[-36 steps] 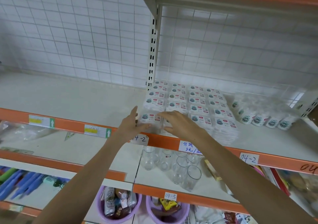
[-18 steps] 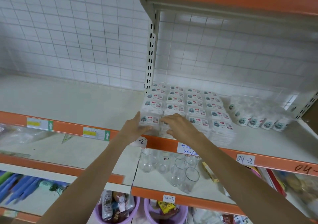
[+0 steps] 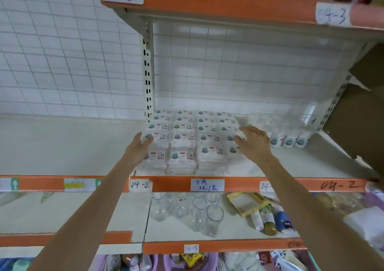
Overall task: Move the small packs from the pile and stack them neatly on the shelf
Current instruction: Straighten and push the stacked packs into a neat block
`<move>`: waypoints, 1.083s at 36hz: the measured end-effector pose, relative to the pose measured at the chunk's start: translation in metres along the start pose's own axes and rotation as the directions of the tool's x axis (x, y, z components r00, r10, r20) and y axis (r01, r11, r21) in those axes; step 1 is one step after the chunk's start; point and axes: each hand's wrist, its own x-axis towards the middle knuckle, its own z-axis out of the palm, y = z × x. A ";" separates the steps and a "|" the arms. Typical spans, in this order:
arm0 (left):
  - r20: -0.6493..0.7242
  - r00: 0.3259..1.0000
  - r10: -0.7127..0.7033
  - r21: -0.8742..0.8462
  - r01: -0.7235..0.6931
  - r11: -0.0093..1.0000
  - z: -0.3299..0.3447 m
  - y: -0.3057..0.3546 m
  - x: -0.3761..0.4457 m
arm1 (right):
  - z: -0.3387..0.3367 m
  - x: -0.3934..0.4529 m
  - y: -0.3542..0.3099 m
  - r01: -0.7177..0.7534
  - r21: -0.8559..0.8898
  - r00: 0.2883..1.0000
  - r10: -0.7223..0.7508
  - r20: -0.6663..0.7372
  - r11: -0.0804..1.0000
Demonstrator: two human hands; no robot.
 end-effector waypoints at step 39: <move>0.274 0.824 0.495 0.446 -0.565 0.694 0.318 0.180 0.037 | -0.041 0.109 0.205 0.407 -0.097 0.910 -0.394 0.125 0.908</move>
